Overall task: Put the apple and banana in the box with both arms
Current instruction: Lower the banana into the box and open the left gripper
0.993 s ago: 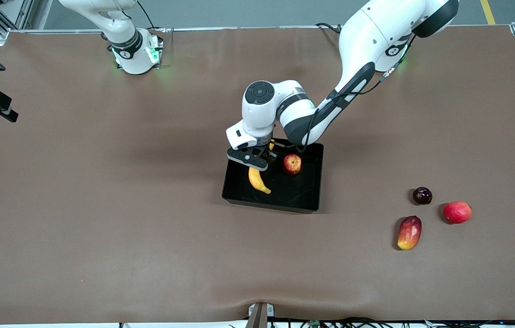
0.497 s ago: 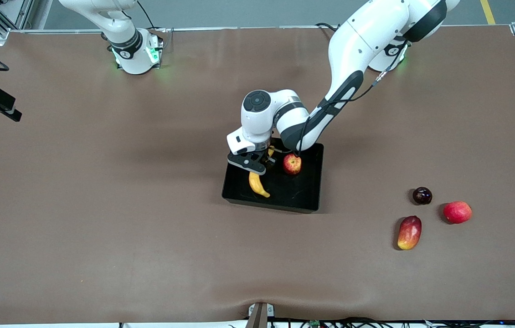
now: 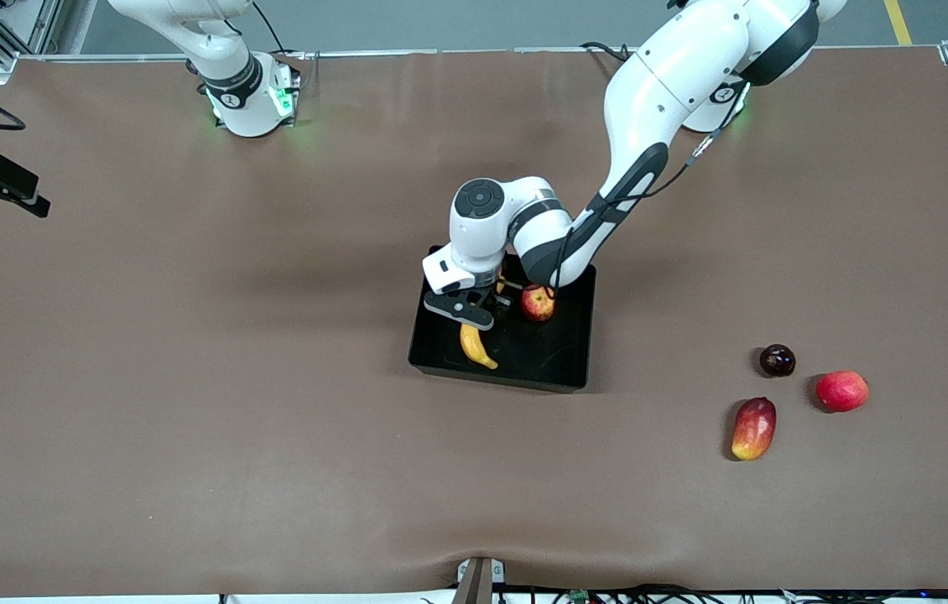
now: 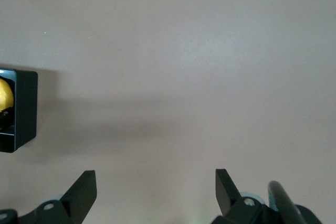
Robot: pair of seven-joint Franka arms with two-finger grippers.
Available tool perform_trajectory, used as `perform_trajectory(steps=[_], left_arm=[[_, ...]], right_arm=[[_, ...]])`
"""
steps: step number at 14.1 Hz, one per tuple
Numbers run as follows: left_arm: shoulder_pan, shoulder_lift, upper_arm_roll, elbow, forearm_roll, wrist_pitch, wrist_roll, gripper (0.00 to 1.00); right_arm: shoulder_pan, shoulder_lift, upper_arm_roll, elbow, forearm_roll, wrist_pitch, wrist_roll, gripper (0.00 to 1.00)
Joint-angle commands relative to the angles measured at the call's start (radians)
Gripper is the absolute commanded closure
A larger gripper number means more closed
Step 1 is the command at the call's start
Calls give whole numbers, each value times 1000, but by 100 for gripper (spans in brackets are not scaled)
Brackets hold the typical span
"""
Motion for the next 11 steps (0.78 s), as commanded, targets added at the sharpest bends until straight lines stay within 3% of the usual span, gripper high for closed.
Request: perform_trajectory(steps=[1, 5, 7, 11], left_arm=[[8, -29, 6, 8, 21, 9, -29, 0], [74, -140, -9, 21, -10, -43, -29, 0], [85, -204, -6, 22, -89, -111, -28, 0], [149, -325, -8, 22, -140, -272, -14, 0]], right_arm=[[-8, -7, 5, -4, 11, -7, -13, 0], [-11, -9, 5, -4, 11, -6, -12, 0], [-12, -9, 5, -4, 13, -4, -12, 0], [-6, -9, 5, -3, 14, -4, -10, 0]])
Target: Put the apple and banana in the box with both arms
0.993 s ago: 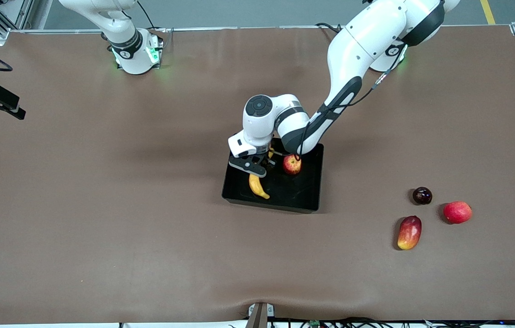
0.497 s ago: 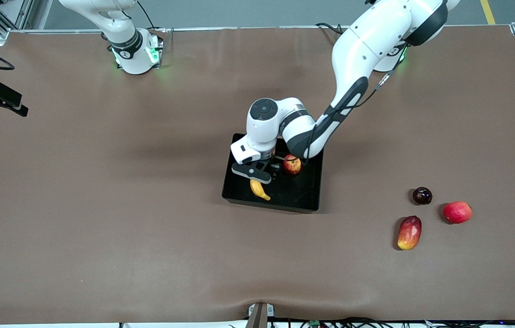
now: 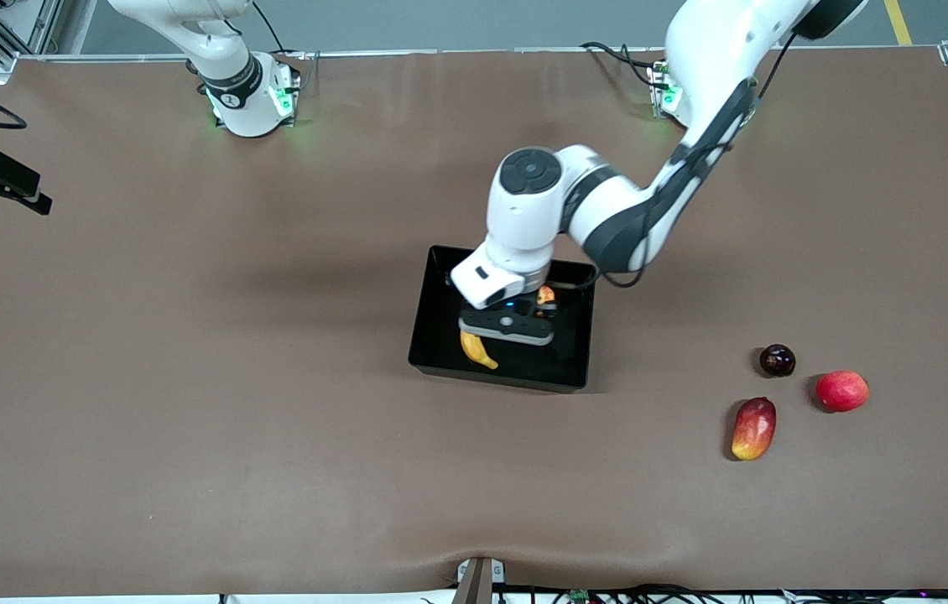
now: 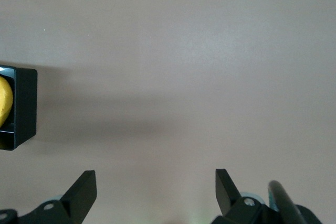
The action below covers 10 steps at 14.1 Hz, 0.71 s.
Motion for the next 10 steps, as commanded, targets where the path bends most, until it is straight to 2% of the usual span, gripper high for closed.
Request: perform_trajectory(steps=[1, 10], left_arm=[[49, -90, -5, -32, -29, -84, -7, 0], [191, -243, -5, -31, -130, -242, 104, 0]], right_arm=[[-6, -9, 5, -3, 14, -2, -11, 0], [-5, -9, 8, -3, 14, 0, -11, 0]])
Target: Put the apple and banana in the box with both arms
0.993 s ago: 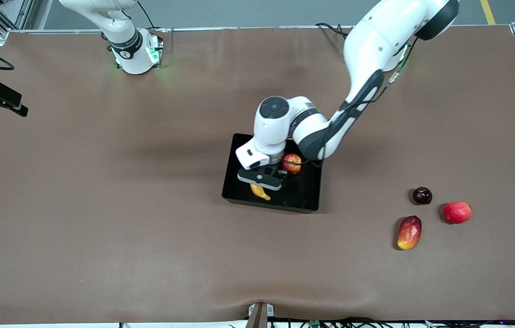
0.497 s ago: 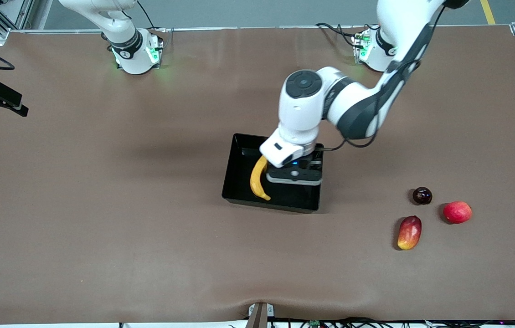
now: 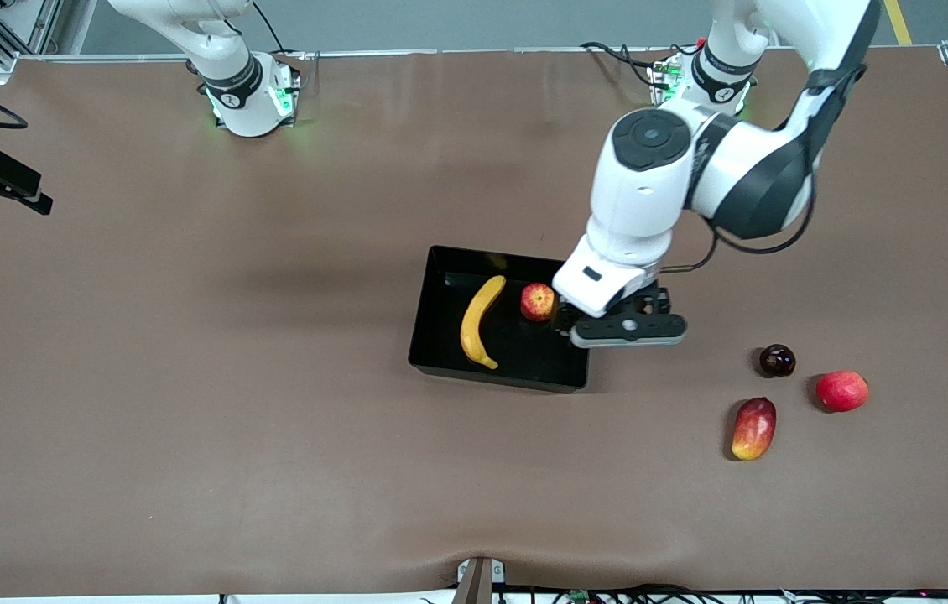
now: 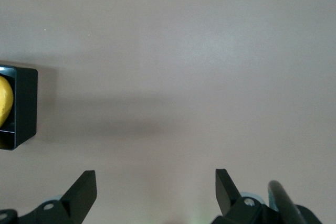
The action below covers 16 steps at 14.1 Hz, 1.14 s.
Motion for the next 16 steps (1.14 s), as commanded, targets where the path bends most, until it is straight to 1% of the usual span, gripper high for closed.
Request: perform_trajectory(steps=[1, 3, 5, 7, 9, 12, 13, 14, 16], left_arm=[[60, -77, -4, -29, -60, -79, 89, 0], [119, -110, -4, -25, -107, -154, 232, 0], [172, -153, -2, -27, -115, -223, 345, 0], [211, -192, -4, -29, -115, -286, 408, 0], [231, -231, -2, -32, -126, -305, 451, 0], [271, -259, -2, -32, -129, -343, 520, 0], [292, -270, -2, -35, -144, -343, 566, 0], [320, -282, -2, -35, -187, -343, 597, 0], [352, -302, -2, -36, -241, -352, 597, 0]], right_arm=[[-5, -9, 4, -3, 14, -1, -11, 0], [-5, -9, 4, -3, 14, 4, -11, 0], [-5, -9, 4, -3, 14, 2, -11, 0], [-5, -9, 4, -3, 13, -2, -11, 0], [-5, -9, 4, -3, 13, 2, -13, 0], [-8, -9, 4, -3, 2, 2, -11, 0], [-8, -9, 4, -3, 2, 1, -11, 0], [-8, -9, 4, -3, 2, -1, -11, 0], [-7, -9, 4, -3, 1, 1, -11, 0]])
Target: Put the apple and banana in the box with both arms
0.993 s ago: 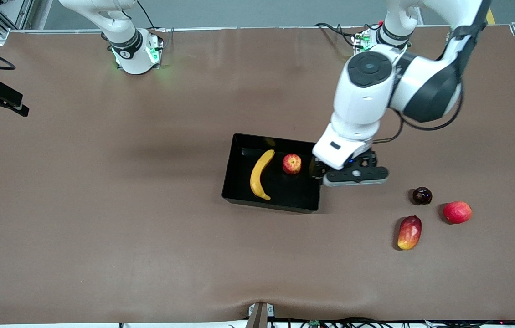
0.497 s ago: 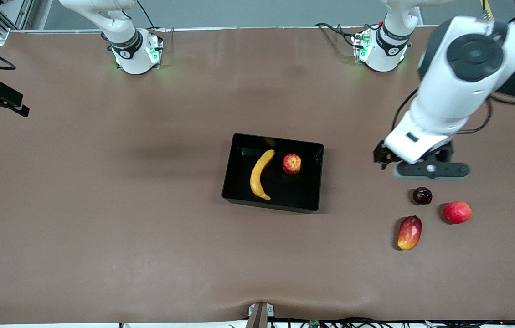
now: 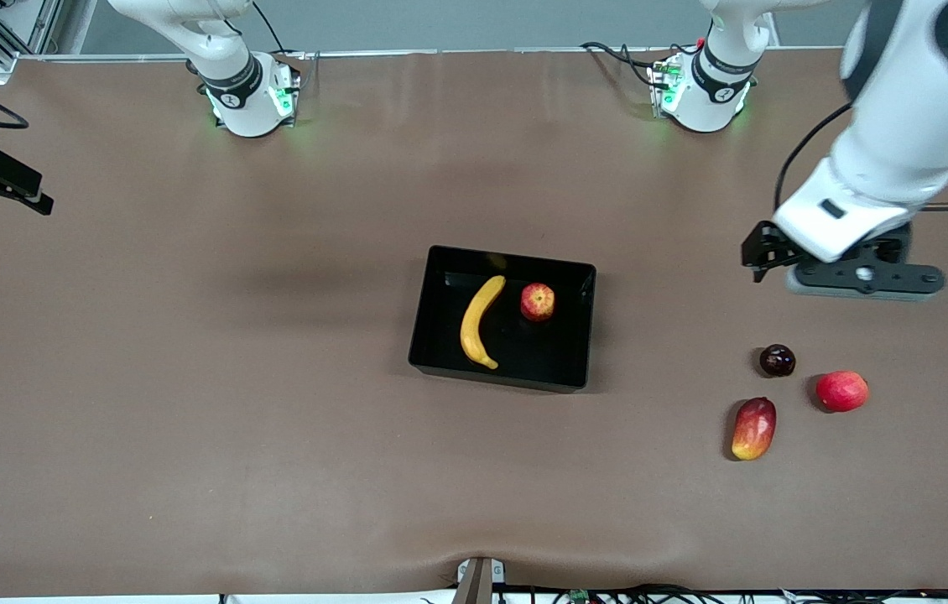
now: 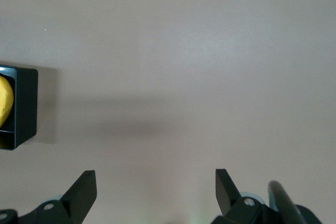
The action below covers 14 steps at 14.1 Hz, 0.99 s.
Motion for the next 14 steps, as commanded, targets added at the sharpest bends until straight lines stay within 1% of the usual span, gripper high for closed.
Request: perform_trajectory(steps=[1, 2, 3, 5, 6, 7, 9, 11, 14], left_arm=[[36, -57, -5, -30, -51, -25, 16, 0], [39, -70, -4, -30, -56, -32, 7, 0], [21, -96, 14, -36, -66, -41, -2, 0], [-66, -120, 114, -65, -92, -55, 14, 0], [-95, -143, 146, -78, -97, -84, 22, 0], [-103, -160, 151, -79, -97, -119, 24, 0], [-120, -191, 166, -96, -99, -149, 27, 0], [-139, -260, 198, -177, -105, -131, 27, 0], [-142, -294, 221, -208, -160, -123, 30, 0]], right_arm=[[-8, -8, 3, -3, 1, -4, -11, 0], [-8, -8, 3, -3, 1, -2, -11, 0], [-8, -8, 3, -3, 1, -5, -11, 0], [-8, -8, 3, -3, 1, -7, -9, 0], [-8, -8, 3, -3, 1, -8, -9, 0], [-8, -8, 3, -3, 1, -8, -9, 0], [-8, -8, 3, -3, 1, -7, -9, 0], [-8, -8, 3, -3, 2, -10, -9, 0], [-8, -8, 3, -3, 2, -10, -9, 0]])
